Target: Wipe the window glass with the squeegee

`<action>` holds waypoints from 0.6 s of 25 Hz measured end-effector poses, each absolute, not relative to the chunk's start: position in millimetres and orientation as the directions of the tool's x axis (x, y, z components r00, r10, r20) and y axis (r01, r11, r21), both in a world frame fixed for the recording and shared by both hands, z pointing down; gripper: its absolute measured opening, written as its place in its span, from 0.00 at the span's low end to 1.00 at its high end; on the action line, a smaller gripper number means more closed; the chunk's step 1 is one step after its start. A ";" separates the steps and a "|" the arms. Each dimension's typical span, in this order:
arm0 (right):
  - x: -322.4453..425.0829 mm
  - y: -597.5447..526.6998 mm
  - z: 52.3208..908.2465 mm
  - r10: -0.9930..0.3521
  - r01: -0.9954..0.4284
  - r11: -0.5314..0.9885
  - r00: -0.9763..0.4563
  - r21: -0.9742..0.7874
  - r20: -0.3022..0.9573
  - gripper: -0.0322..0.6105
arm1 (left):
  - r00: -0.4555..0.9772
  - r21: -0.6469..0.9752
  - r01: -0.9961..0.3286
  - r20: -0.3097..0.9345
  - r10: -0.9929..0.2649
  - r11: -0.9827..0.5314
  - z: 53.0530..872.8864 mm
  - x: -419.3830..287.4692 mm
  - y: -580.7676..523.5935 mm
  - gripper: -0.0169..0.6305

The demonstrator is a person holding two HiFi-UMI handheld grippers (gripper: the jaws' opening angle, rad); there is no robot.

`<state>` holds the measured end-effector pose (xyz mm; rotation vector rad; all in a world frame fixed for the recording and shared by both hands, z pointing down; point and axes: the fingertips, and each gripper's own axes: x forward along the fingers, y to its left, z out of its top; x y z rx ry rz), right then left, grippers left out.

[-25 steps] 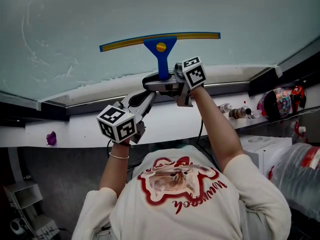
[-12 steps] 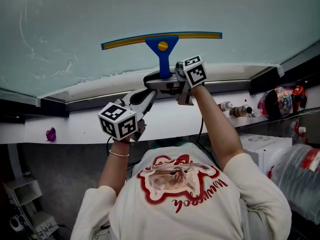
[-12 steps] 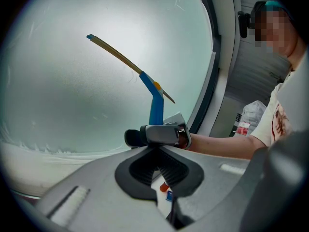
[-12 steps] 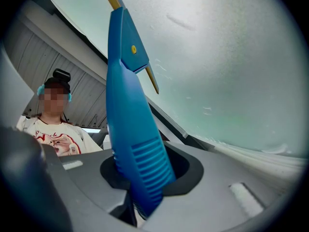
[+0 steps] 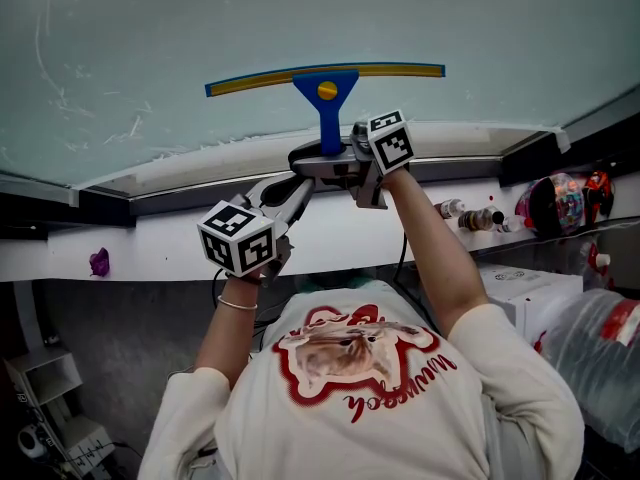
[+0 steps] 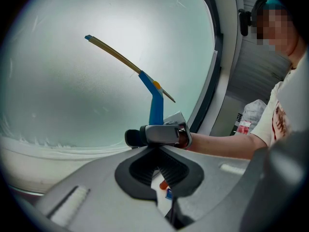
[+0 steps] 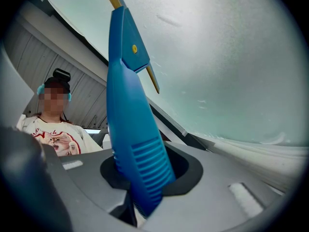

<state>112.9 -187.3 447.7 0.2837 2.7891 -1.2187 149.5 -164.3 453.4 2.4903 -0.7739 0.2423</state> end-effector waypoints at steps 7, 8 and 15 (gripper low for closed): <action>112.0 -184.9 455.1 0.134 0.204 0.652 -0.979 -0.730 -0.154 0.22 | 0.818 0.433 -0.574 0.324 -0.474 -0.695 460.8 148.9 -161.9 0.03; 112.0 -184.5 456.8 0.132 0.203 0.651 -0.979 -0.732 -0.154 0.22 | 0.817 0.433 -0.576 0.328 -0.474 -0.693 462.4 148.8 -161.5 0.03; 112.3 -182.3 465.5 0.128 0.200 0.633 -0.980 -0.748 -0.153 0.22 | 0.814 0.446 -0.581 0.339 -0.473 -0.680 470.2 149.0 -159.2 0.03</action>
